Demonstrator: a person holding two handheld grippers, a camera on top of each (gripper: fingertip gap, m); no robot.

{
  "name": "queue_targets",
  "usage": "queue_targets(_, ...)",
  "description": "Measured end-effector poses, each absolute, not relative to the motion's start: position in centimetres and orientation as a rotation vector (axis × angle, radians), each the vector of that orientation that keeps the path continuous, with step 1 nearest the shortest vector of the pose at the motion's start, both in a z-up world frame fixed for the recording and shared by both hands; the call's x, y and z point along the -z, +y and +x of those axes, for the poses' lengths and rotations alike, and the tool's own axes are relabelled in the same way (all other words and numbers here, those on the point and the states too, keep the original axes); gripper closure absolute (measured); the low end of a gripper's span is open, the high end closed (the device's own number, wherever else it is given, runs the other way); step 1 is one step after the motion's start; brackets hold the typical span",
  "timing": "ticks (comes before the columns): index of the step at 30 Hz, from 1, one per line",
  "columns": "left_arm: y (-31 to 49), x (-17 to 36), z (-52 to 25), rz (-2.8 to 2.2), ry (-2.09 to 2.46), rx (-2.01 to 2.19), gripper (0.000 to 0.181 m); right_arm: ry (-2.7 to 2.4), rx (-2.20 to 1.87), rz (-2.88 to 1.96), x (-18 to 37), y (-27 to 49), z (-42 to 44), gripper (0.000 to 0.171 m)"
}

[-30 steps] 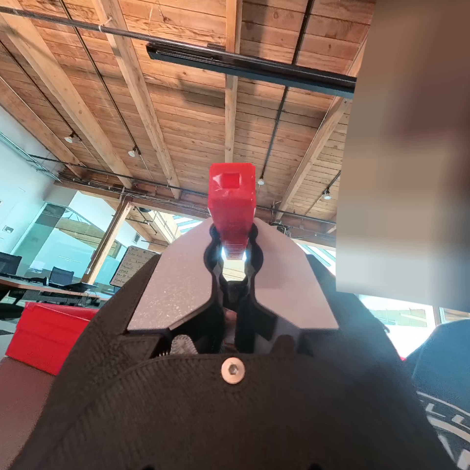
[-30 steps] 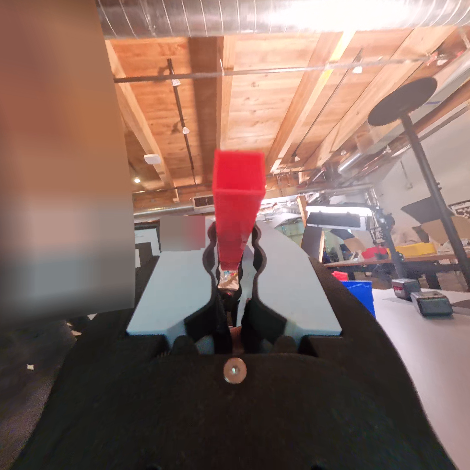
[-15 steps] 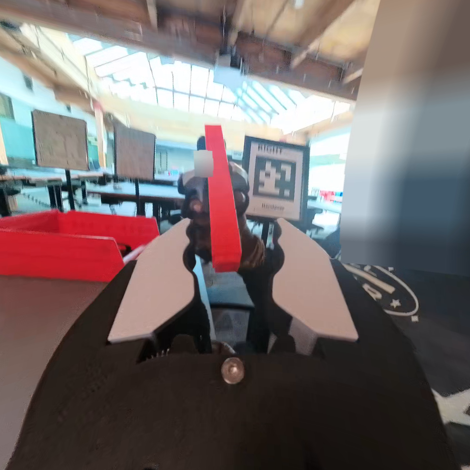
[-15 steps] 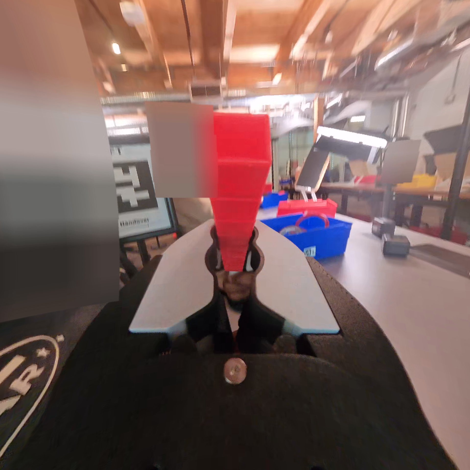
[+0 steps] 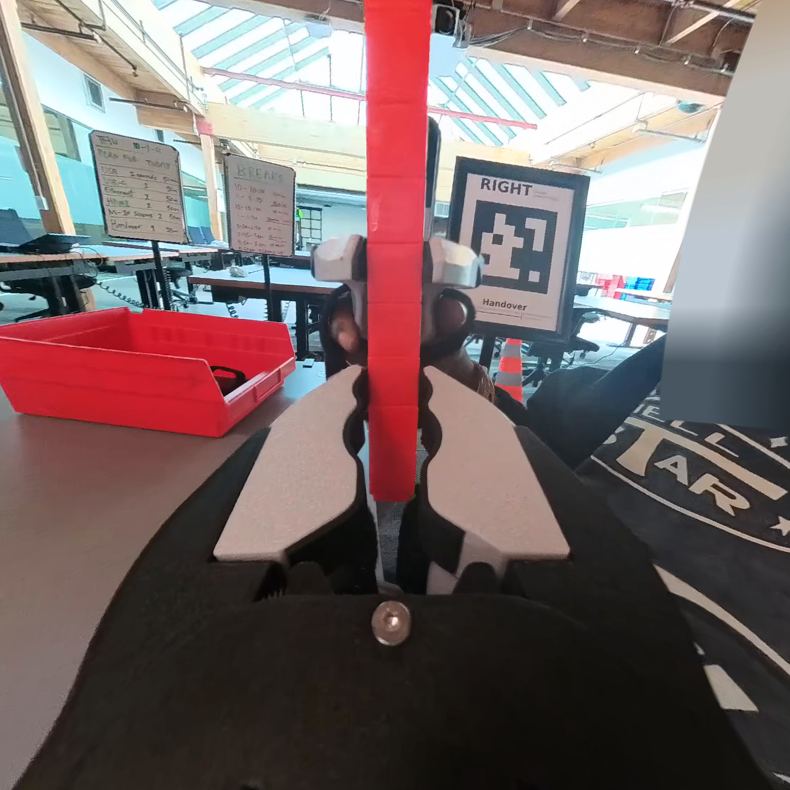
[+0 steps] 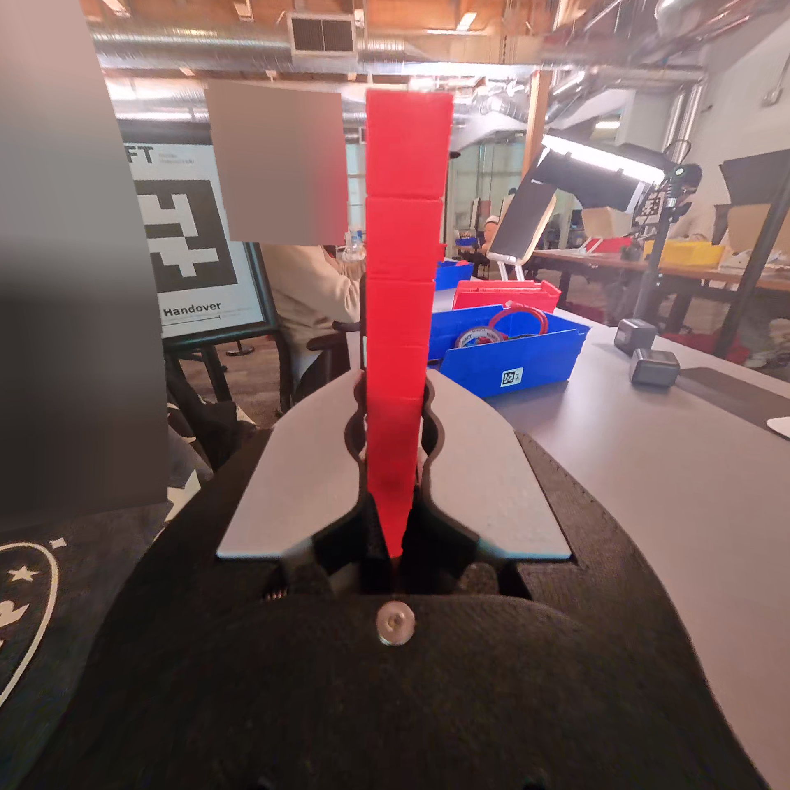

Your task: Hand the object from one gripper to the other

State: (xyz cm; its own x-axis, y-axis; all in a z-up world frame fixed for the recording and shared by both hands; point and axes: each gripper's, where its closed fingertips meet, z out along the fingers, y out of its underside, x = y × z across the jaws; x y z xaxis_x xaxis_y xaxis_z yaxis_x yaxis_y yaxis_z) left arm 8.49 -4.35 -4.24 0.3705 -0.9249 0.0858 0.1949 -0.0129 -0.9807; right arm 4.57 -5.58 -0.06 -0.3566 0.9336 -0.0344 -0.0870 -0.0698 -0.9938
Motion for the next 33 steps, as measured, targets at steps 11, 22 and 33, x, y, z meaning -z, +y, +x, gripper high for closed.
queue_targets(11,-4.6,3.0,7.9,-1.207,0.706,1.073,0.159,-1.472,-1.533,-1.035,2.0,-6.2,3.6,0.149)
queue_targets(22,-5.4,1.0,5.8,-1.184,0.699,1.008,0.150,-1.655,-1.451,-1.089,4.7,-7.3,3.0,0.149)
queue_targets(33,-6.3,-1.7,3.5,-1.065,0.593,1.021,0.153,-1.713,-1.406,-1.120,5.9,-7.4,2.8,0.149)
